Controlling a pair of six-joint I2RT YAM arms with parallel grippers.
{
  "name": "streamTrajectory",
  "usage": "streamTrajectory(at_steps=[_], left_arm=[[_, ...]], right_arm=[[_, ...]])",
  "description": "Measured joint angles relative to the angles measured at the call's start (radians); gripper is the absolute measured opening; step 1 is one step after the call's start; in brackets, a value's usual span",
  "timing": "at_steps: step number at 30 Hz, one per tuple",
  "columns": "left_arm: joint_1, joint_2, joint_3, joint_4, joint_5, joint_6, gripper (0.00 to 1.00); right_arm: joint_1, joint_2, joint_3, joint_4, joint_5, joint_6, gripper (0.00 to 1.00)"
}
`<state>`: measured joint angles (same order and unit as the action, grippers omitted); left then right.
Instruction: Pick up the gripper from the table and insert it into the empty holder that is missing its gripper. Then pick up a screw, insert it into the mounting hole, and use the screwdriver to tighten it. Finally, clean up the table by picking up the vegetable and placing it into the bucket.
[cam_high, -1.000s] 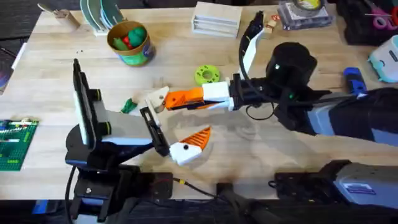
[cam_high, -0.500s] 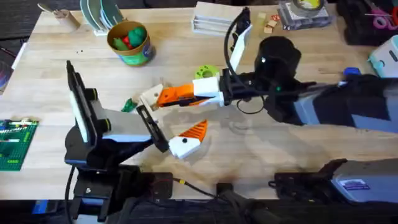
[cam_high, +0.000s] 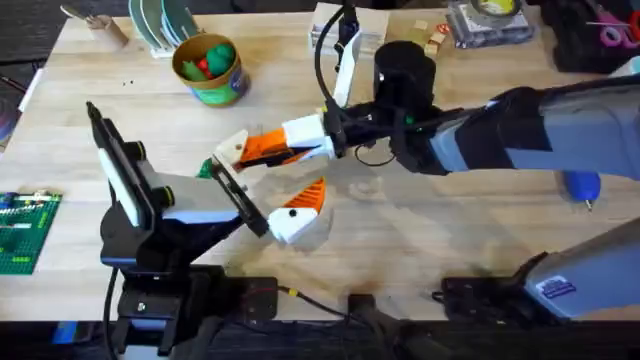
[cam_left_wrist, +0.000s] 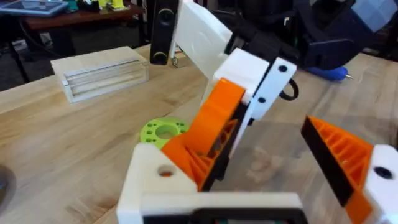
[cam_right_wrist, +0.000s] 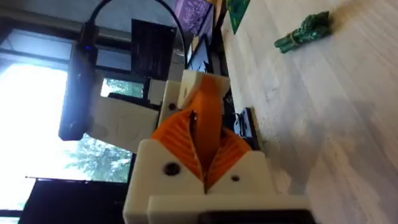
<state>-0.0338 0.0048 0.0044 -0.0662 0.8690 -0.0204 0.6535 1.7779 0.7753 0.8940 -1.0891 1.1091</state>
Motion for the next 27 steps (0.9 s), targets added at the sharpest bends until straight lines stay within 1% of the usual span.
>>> streamTrajectory(at_steps=[4, 6, 7, 11, 18, 27], left_arm=[[-0.001, 0.0, 0.0, -0.001, 0.026, 0.001, 0.991], [-0.007, 0.0, 0.0, -0.002, 0.055, 0.002, 0.991], [-0.02, 0.0, 0.0, -0.005, 0.098, 0.004, 0.991], [-0.026, 0.0, 0.0, -0.005, 0.132, 0.005, 0.991], [-0.026, 0.0, 0.0, -0.006, 0.129, 0.005, 0.991], [-0.019, 0.0, 0.0, -0.009, 0.103, 0.004, 0.991]], right_arm=[[-0.018, 0.0, 0.006, -0.019, -0.045, -0.035, 0.008], [-0.034, 0.001, 0.006, -0.024, -0.073, -0.044, 0.008], [-0.056, 0.006, 0.006, -0.027, -0.112, -0.051, 0.008], [-0.072, 0.008, 0.006, -0.027, -0.129, -0.059, 0.008], [-0.057, 0.008, 0.006, -0.027, -0.103, -0.07, 0.008], [-0.033, 0.008, 0.006, -0.025, -0.046, -0.093, 0.007]])
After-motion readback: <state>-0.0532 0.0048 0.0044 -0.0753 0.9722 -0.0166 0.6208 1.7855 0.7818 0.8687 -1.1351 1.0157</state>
